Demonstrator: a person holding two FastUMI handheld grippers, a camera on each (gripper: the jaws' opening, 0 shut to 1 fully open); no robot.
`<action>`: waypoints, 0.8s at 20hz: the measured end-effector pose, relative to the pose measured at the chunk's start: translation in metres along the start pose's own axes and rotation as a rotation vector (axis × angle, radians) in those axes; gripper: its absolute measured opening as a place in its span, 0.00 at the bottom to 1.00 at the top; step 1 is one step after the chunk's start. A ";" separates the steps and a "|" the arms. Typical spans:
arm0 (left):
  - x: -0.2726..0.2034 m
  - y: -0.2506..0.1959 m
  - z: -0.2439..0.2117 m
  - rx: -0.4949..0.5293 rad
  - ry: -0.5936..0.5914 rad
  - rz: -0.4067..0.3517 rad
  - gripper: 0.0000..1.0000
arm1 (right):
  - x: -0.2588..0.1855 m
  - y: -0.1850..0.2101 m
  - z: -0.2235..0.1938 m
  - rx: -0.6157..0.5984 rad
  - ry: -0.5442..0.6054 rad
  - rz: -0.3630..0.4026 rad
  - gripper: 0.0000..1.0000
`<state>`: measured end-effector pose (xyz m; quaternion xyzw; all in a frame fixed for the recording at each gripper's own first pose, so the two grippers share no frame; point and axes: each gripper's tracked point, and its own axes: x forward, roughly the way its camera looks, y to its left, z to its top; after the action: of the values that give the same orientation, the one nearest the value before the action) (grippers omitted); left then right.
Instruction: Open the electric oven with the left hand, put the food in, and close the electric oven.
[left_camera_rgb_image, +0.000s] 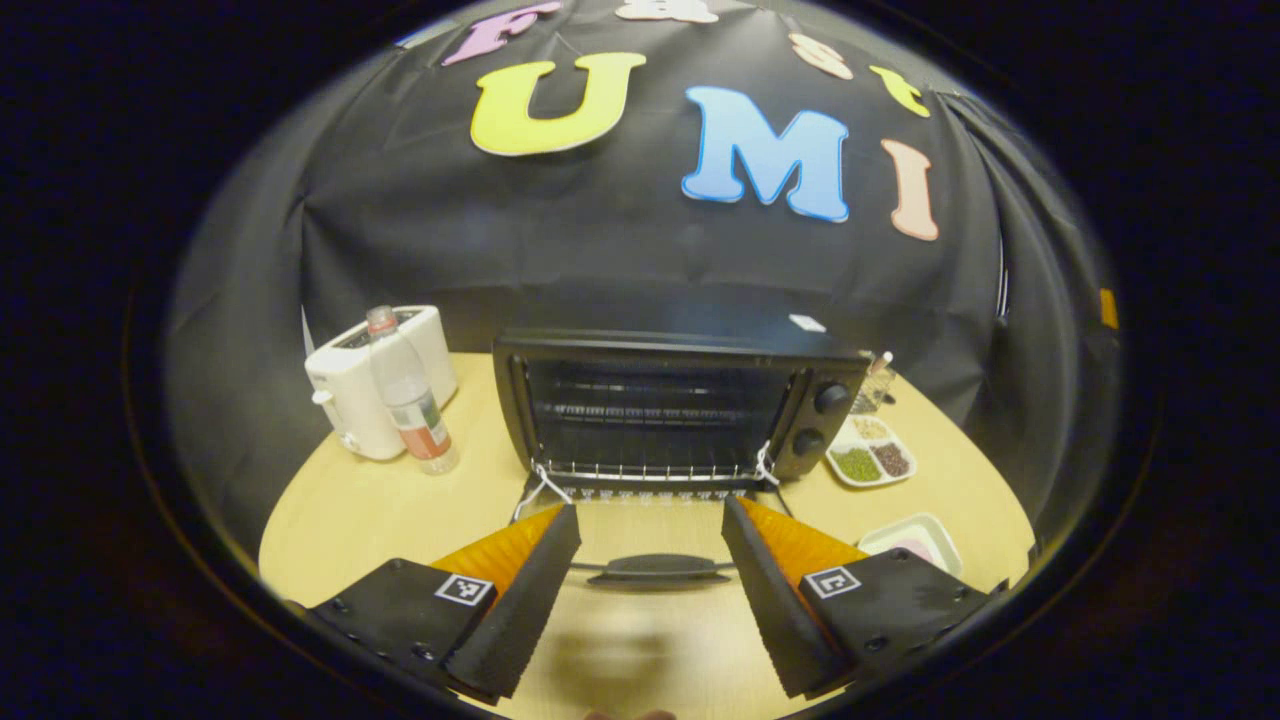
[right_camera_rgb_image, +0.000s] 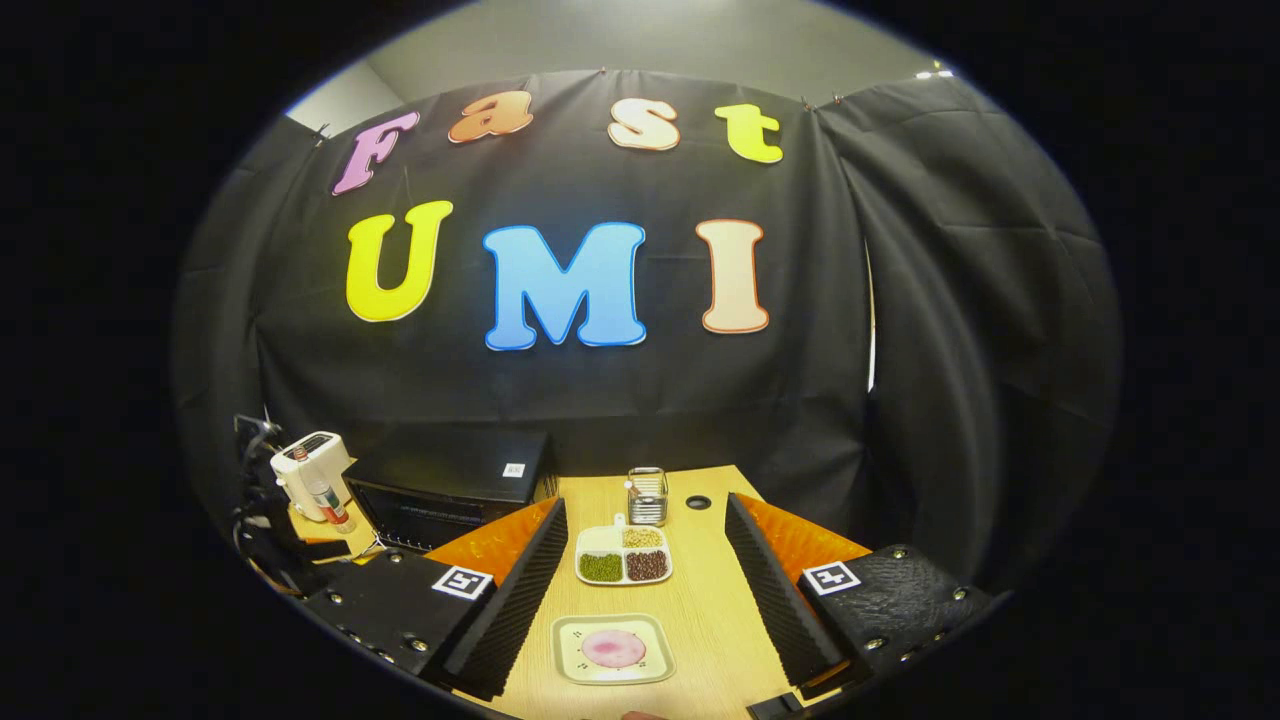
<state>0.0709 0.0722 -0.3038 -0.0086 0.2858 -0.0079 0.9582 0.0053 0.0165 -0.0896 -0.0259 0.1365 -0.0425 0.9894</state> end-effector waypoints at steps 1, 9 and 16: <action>-0.009 -0.001 0.013 0.000 -0.033 -0.001 0.98 | 0.003 -0.002 -0.004 0.009 0.017 0.005 0.97; -0.099 -0.005 0.136 -0.032 -0.319 0.006 1.00 | 0.039 -0.024 -0.078 0.066 0.297 0.071 0.97; -0.153 0.008 0.168 -0.033 -0.429 0.055 1.00 | 0.057 -0.036 -0.182 0.085 0.634 0.141 0.98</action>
<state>0.0351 0.0856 -0.0794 -0.0179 0.0755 0.0248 0.9967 0.0077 -0.0323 -0.2778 0.0397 0.4374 0.0146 0.8983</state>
